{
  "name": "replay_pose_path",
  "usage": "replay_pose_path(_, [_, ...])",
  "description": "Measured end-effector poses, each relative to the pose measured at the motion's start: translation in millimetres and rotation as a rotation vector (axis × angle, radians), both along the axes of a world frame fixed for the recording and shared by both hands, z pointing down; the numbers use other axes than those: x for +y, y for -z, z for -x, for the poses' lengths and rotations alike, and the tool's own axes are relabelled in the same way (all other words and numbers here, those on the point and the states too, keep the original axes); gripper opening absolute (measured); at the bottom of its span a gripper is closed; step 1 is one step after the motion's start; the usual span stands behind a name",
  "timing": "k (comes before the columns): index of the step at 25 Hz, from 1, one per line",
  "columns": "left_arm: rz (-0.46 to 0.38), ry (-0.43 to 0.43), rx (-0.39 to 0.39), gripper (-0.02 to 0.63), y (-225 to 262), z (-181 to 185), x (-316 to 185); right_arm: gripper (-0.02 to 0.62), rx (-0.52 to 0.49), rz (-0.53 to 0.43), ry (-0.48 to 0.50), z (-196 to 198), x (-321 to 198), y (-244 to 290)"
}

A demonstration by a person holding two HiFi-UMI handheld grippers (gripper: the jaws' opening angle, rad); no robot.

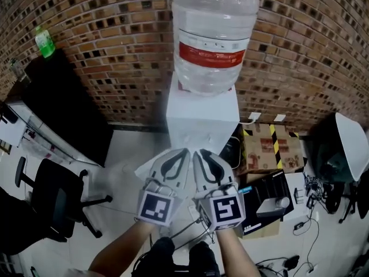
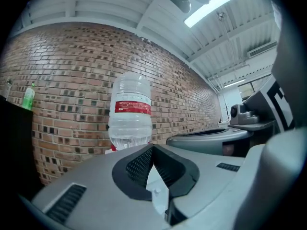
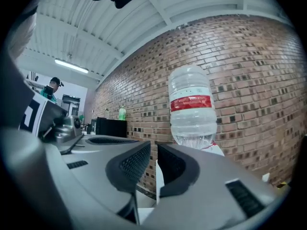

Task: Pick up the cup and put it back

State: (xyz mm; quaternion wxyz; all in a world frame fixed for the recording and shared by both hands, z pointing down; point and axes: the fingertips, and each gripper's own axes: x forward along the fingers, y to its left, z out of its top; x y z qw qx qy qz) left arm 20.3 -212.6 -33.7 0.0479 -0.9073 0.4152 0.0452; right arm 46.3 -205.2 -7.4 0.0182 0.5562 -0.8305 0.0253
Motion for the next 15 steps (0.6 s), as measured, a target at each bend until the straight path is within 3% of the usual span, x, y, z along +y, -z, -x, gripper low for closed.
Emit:
replay_pose_path(8, [0.006,0.005,-0.004,0.014,-99,-17,-33,0.051,-0.025,-0.023,-0.056,-25,-34,-94])
replay_pose_path(15, [0.0,0.028,0.041,0.046,-202,-20,-48,0.051,-0.027,-0.023,-0.096,-29,-44,-208])
